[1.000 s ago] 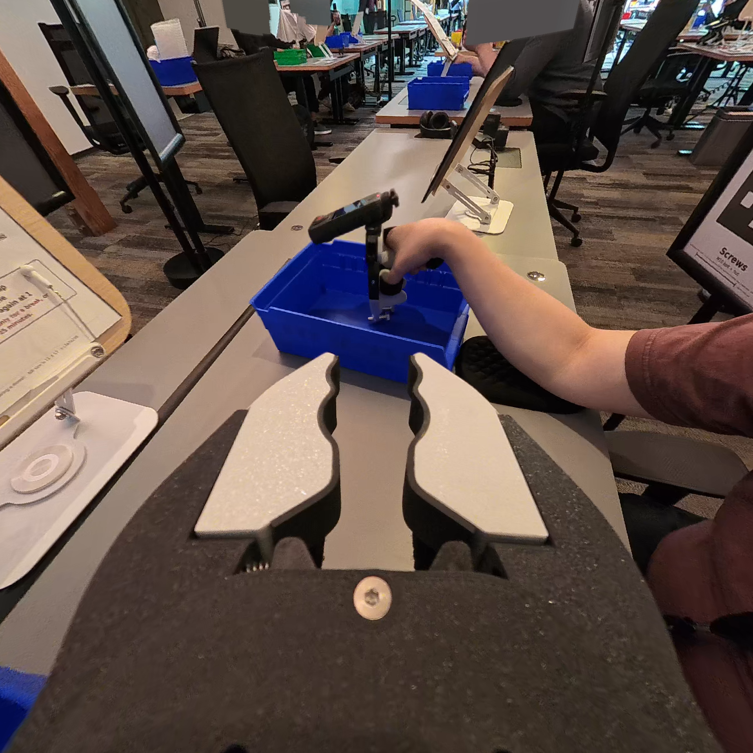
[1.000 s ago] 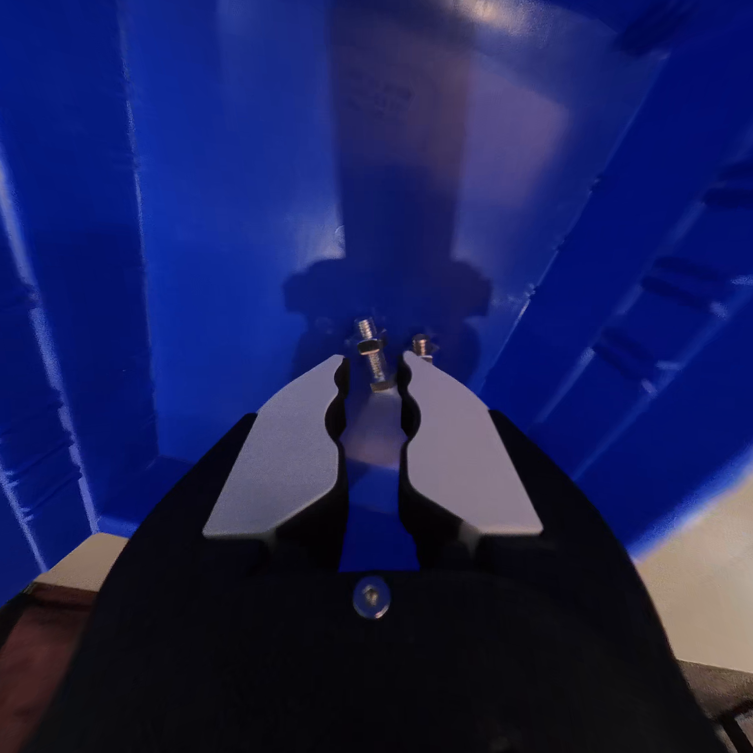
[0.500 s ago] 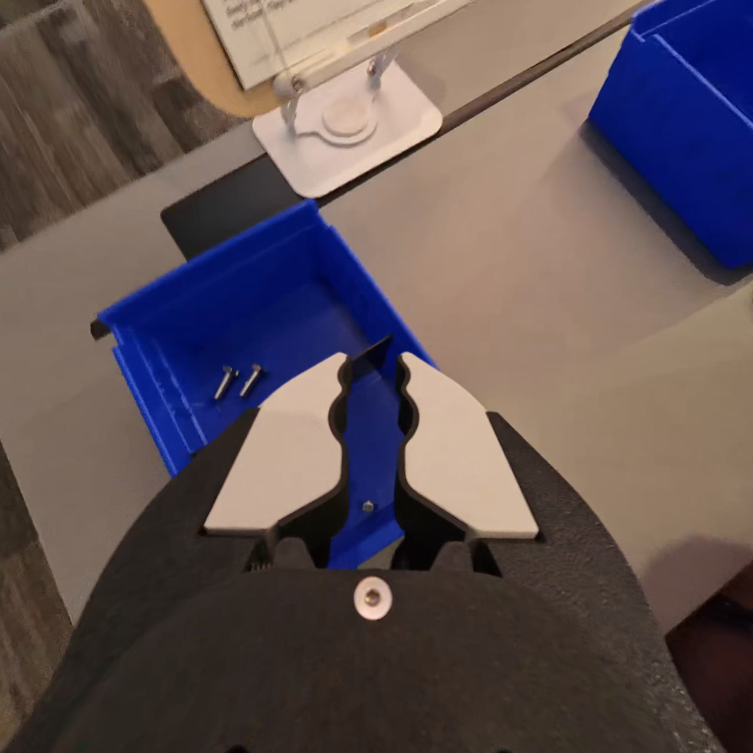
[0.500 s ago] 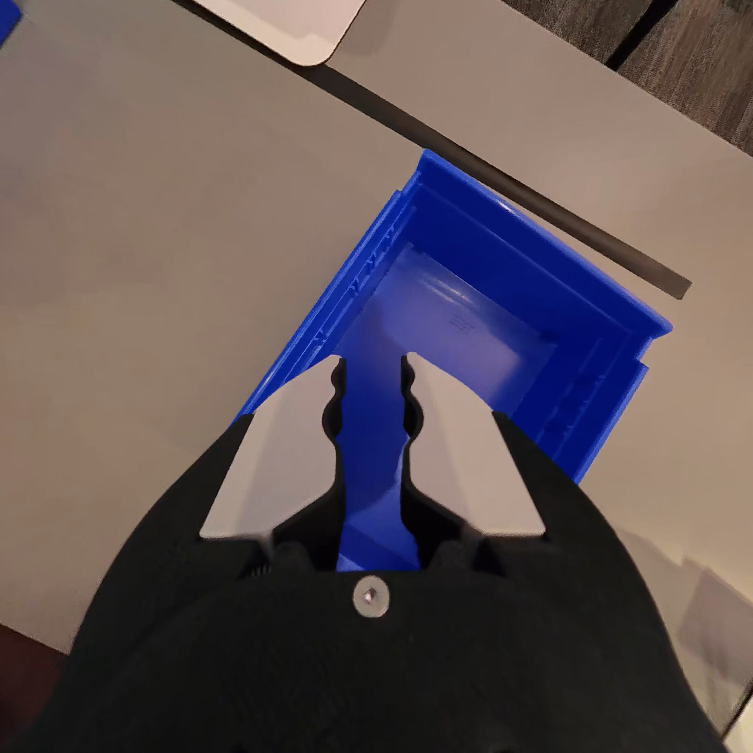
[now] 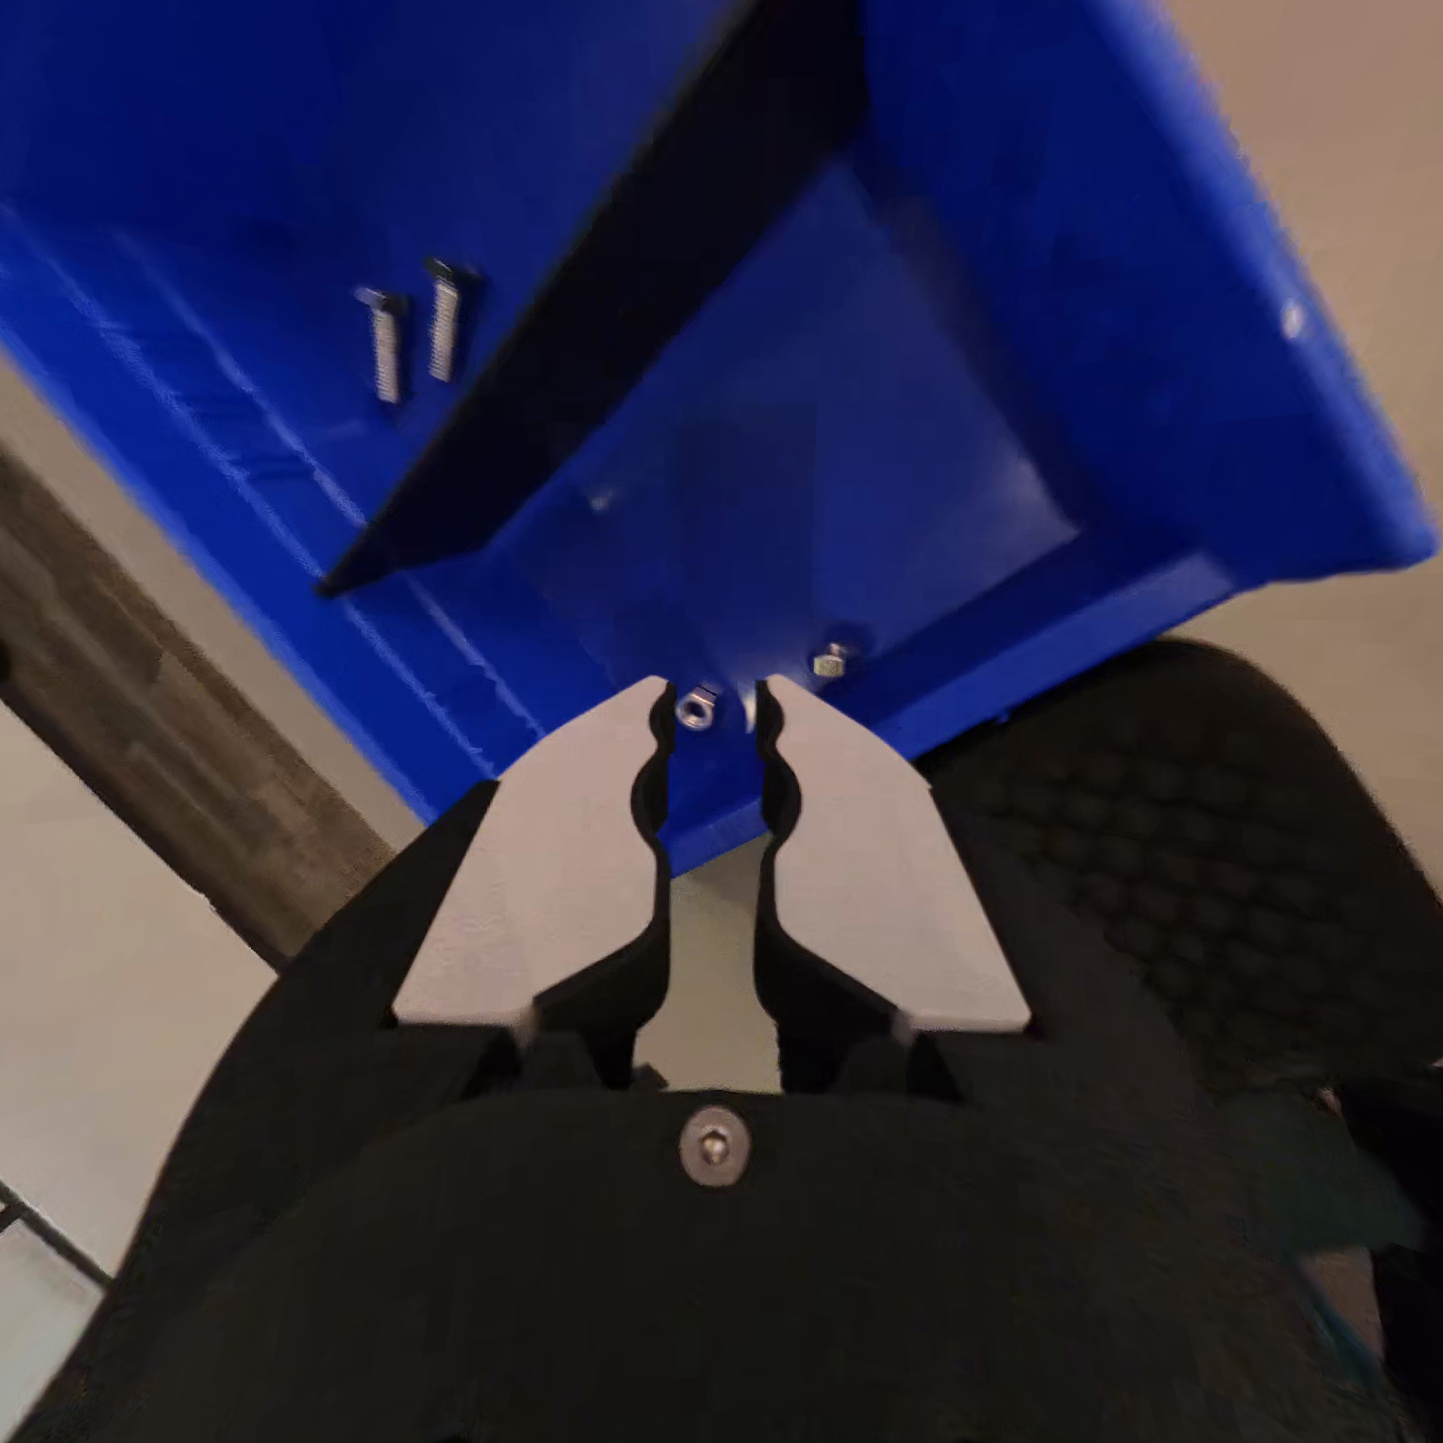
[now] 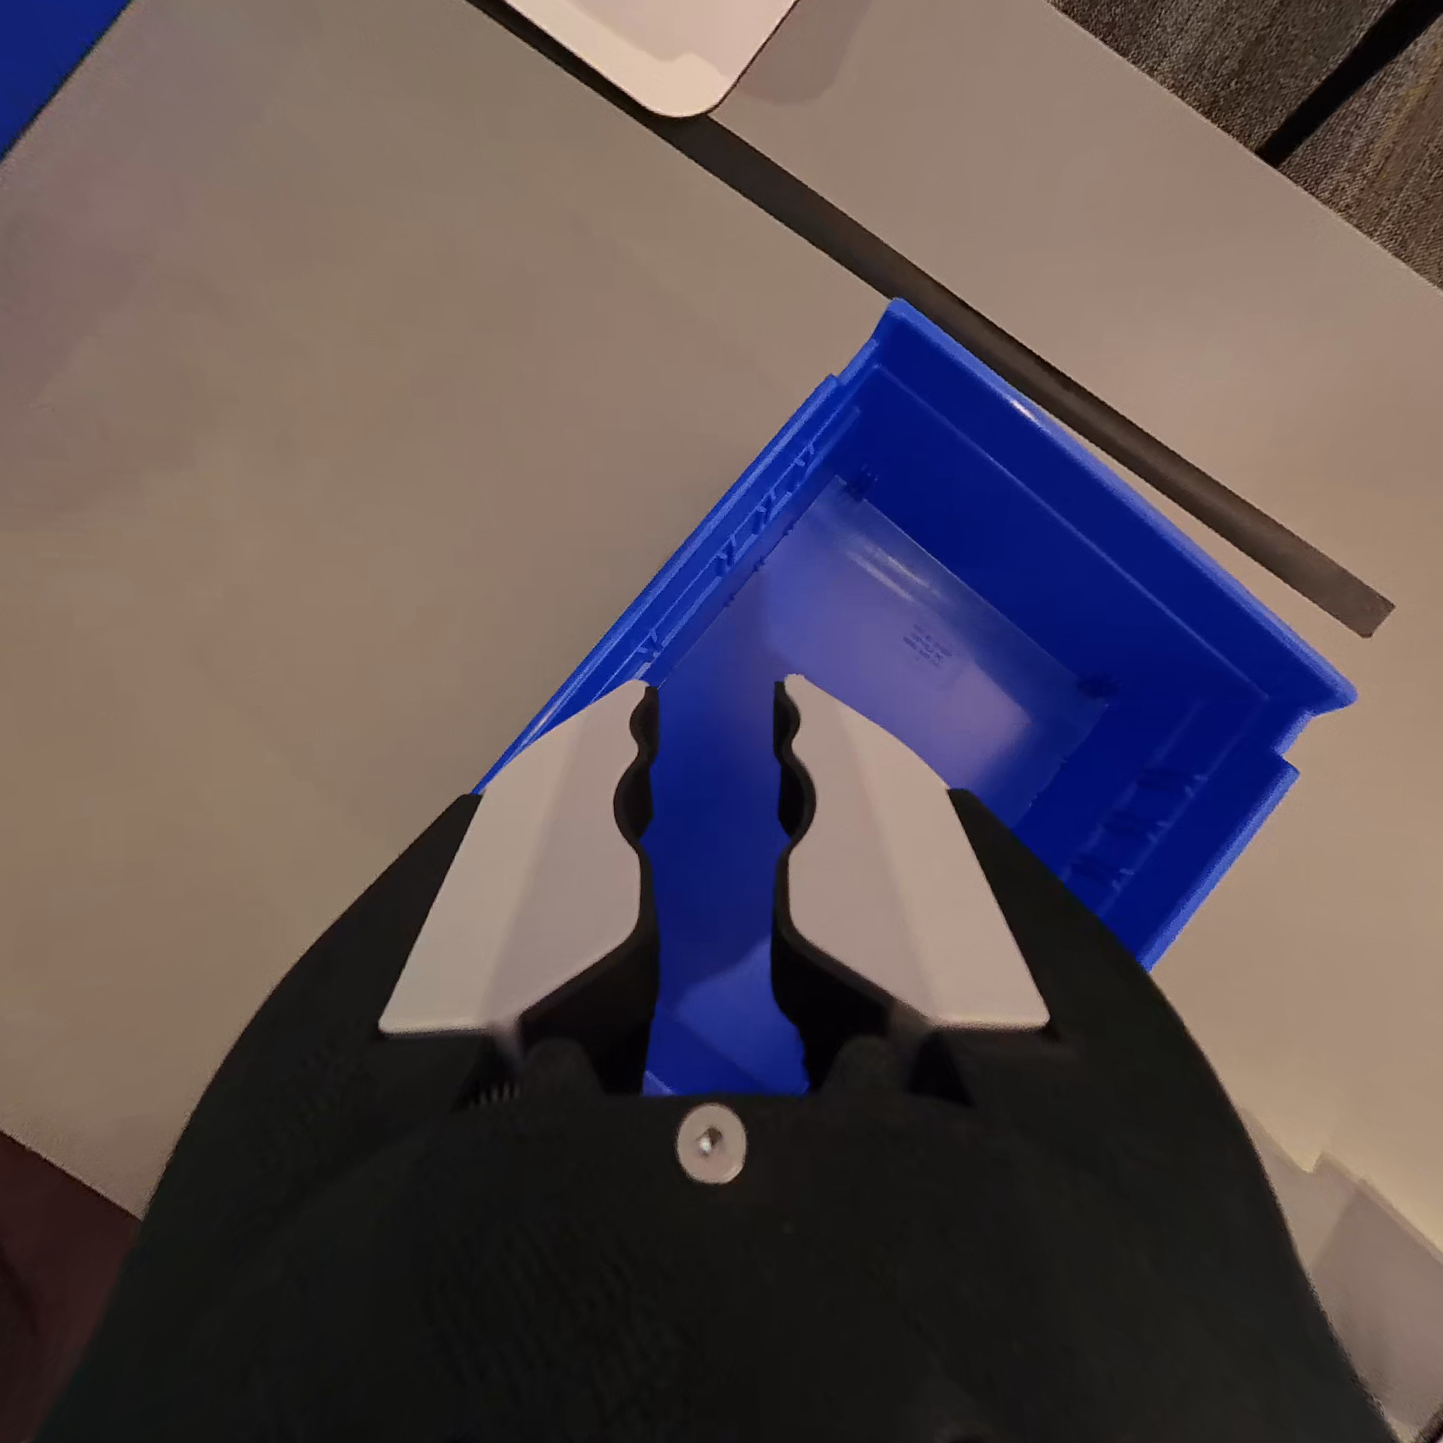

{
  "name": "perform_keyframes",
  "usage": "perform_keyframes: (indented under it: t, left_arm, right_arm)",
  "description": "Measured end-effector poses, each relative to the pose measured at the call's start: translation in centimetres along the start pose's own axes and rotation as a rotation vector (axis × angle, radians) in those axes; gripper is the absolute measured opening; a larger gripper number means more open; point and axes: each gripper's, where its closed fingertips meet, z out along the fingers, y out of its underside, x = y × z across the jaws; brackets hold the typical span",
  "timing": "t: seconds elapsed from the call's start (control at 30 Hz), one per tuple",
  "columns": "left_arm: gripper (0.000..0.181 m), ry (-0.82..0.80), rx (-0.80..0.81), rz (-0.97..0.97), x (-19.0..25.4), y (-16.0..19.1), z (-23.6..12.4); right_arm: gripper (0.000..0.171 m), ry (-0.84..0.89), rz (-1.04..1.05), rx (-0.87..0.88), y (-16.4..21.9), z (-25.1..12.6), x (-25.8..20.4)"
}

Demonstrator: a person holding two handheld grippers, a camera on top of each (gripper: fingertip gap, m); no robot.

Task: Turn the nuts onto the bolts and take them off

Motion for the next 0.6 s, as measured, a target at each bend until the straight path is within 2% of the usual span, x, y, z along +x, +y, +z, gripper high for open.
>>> perform_keyframes:
  t: [0.1, 0.23, 0.3, 0.4, 0.6]
  left_arm:
    - [0.023, 0.088, -0.103, -0.039, 0.6, 1.5, 2.2]
    - [0.026, 0.252, -0.129, -0.276, 0.5, 1.4, 3.6]
    - [0.028, 0.303, -0.193, -0.341, 0.6, 2.1, 4.1]
    - [0.027, 0.220, -0.246, -0.332, -1.0, 3.0, 4.9]
    - [0.030, 0.177, -0.342, -0.343, -1.4, 4.1, 6.2]
  right_arm:
    - [0.030, -0.037, -0.011, 0.017, -0.4, 0.4, -0.4]
    - [0.030, -0.046, -0.017, -0.015, 0.0, 1.2, -0.4]
    - [0.030, -0.046, -0.022, -0.035, 0.2, 1.5, -0.4]
    - [0.030, -0.041, -0.019, -0.041, 0.1, 1.7, -0.3]
    - [0.030, -0.050, -0.045, -0.080, 0.3, 2.5, -0.7]
